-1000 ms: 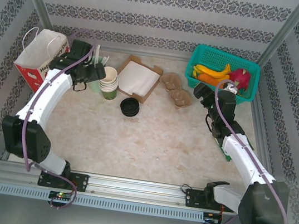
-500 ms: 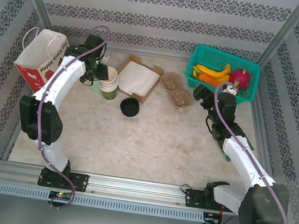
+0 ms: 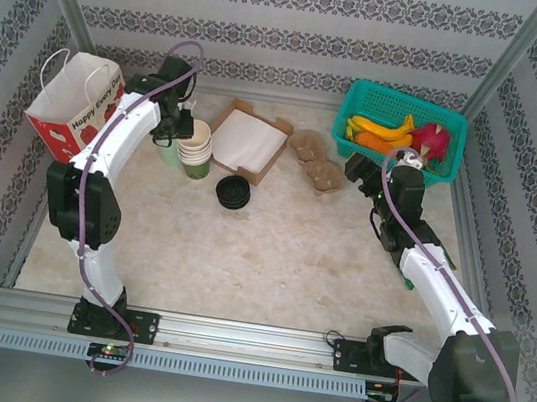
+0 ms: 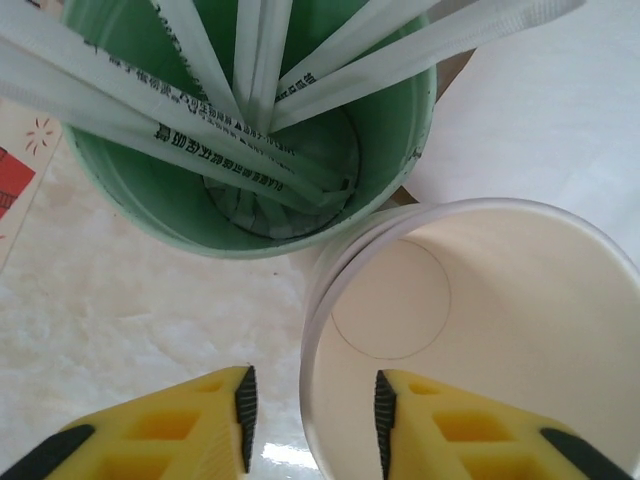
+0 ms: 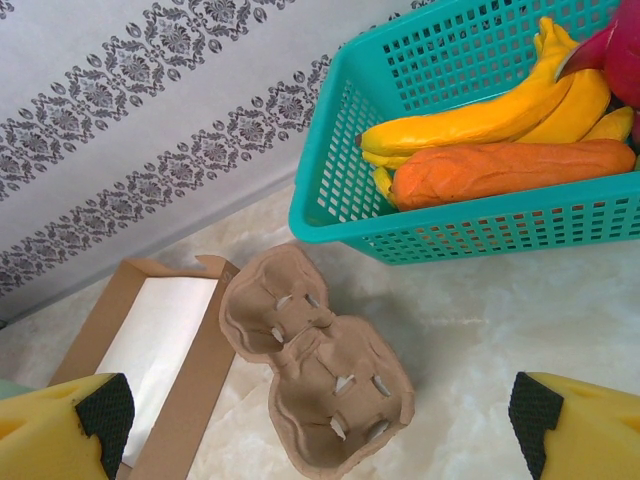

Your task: Pack the takeout coffee

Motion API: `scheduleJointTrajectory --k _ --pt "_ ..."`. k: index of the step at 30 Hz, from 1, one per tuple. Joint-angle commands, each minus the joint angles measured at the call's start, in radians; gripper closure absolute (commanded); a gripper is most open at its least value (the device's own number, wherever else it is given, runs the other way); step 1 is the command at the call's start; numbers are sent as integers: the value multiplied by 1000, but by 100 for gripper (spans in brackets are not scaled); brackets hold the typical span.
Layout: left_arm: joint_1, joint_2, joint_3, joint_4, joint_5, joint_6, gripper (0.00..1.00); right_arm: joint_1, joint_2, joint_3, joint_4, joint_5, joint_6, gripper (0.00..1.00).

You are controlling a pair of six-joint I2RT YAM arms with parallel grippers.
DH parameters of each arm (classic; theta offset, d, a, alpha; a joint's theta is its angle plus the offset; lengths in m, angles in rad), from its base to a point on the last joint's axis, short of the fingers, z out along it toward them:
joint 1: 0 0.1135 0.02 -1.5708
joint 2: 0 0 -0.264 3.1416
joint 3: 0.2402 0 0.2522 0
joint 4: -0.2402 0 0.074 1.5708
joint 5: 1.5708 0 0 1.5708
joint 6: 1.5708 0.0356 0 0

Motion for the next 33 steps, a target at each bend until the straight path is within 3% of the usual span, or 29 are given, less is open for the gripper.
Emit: scheduleJointTrajectory --k 1,22,33 --pt "-5 30 45 -51 -7 25 68 9 -9 -6 27 6 -25 2" --pt "-5 53 48 -47 6 18 80 9 -20 8 6 -23 -36 2" --pt "-5 25 47 -19 31 13 100 10 -29 2 3 0 -30 2"
